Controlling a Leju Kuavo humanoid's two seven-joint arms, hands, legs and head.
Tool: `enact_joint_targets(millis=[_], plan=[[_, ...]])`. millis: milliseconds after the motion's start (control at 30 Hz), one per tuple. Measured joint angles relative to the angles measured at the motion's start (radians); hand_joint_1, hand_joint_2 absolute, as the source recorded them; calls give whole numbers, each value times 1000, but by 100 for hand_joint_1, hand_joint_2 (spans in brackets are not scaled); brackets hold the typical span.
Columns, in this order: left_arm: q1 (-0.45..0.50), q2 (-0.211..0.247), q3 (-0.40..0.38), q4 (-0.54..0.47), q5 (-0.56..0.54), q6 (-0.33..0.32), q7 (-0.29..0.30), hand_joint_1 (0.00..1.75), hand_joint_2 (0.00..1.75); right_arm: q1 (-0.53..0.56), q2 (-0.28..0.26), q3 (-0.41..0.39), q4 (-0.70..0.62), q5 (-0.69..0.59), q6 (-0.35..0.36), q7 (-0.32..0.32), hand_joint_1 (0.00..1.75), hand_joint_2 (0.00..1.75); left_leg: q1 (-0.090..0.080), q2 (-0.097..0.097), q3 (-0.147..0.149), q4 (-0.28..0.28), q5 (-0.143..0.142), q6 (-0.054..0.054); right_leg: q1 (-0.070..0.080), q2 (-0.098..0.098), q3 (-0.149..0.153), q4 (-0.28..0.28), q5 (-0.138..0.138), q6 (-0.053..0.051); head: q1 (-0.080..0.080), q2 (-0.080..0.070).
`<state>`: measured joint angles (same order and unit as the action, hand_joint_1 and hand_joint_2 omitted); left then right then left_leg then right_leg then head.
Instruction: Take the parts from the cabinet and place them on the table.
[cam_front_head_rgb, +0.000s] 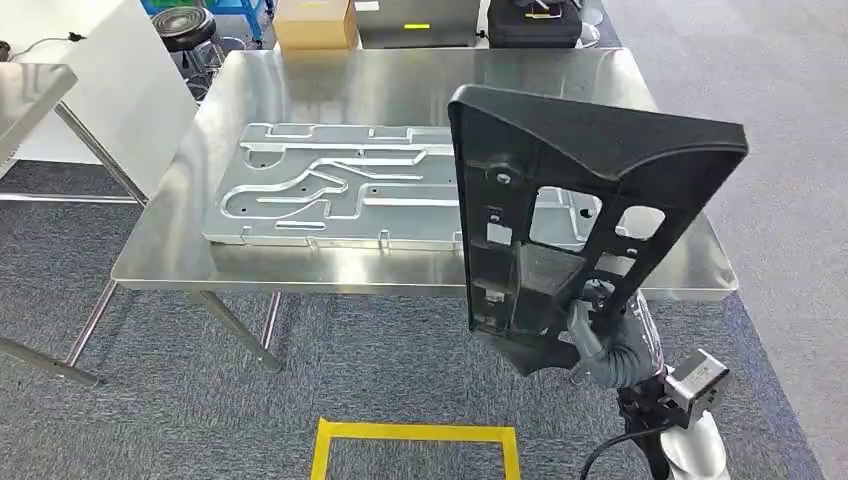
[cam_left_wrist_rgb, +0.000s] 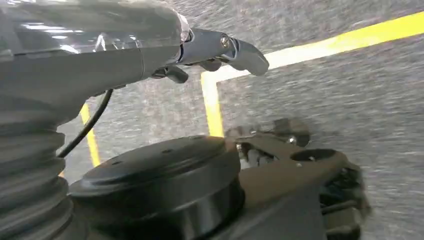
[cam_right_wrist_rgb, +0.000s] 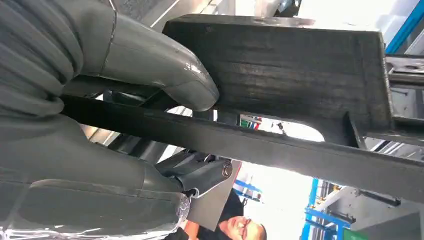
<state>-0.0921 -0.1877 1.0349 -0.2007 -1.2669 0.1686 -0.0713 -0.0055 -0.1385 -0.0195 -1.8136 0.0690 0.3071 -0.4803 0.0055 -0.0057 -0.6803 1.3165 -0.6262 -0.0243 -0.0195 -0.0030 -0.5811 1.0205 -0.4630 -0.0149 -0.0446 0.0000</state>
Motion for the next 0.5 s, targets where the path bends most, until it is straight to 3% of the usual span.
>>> enact_joint_targets(millis=[100,133,167,200,233,267,300,333,367,433,467,500], plan=[[-1,0,0,0,0,0,0,0,175,-3,-1,0,3,2,0,1,175,175,0,0,-5,-1,8,0,0,0,3,0,-2,0,0,0],[0,0,1,0,-2,-1,-7,0,175,-28,-8,4,14,7,-3,10,175,175,0,0,15,-94,95,4,0,5,21,0,-13,2,0,0],[7,1,4,0,-8,-5,-9,0,175,-78,-31,5,26,7,-8,32,175,175,-8,2,67,-275,186,25,2,8,43,-3,-28,12,0,0],[5,1,4,0,-10,-9,-10,0,175,-110,-47,5,35,13,-12,50,175,175,-13,2,69,-299,180,30,2,10,34,-1,-29,19,0,0],[5,1,5,0,-12,-11,-13,0,175,-145,-63,8,47,21,-15,68,175,175,-15,1,64,-295,201,35,1,11,33,-1,-31,26,0,0],[5,2,4,0,-18,-13,-20,0,175,-196,-84,10,63,35,-20,91,175,175,-16,0,65,-294,200,37,0,11,34,-5,-30,33,0,0],[5,2,4,0,-19,-14,-26,0,175,-277,-109,16,96,52,-19,122,175,175,-11,1,68,-307,206,45,4,14,34,-7,-29,41,0,0],[4,1,4,0,-24,-16,-29,0,175,-367,-143,21,146,61,-15,148,175,175,-8,5,78,-318,214,49,-3,11,32,3,-38,44,0,0],[1,1,3,0,-27,-17,-32,0,175,-459,-168,26,195,73,-14,164,175,175,-7,6,79,-322,215,57,-3,6,10,43,-62,48,0,0],[0,1,3,0,-26,-13,-41,0,175,-647,-210,55,320,179,-51,187,175,175,-11,6,78,-322,214,63,-3,7,-73,199,-129,55,0,0],[0,1,3,0,-26,-8,-41,0,175,-755,-223,89,419,272,-83,195,175,175,-13,7,77,-321,213,63,-4,6,-120,274,-150,59,0,0],[-1,0,3,0,-27,-1,-40,0,175,-852,-234,123,504,349,-117,205,175,175,-13,7,76,-319,212,64,-4,5,-148,314,-147,62,0,0]])
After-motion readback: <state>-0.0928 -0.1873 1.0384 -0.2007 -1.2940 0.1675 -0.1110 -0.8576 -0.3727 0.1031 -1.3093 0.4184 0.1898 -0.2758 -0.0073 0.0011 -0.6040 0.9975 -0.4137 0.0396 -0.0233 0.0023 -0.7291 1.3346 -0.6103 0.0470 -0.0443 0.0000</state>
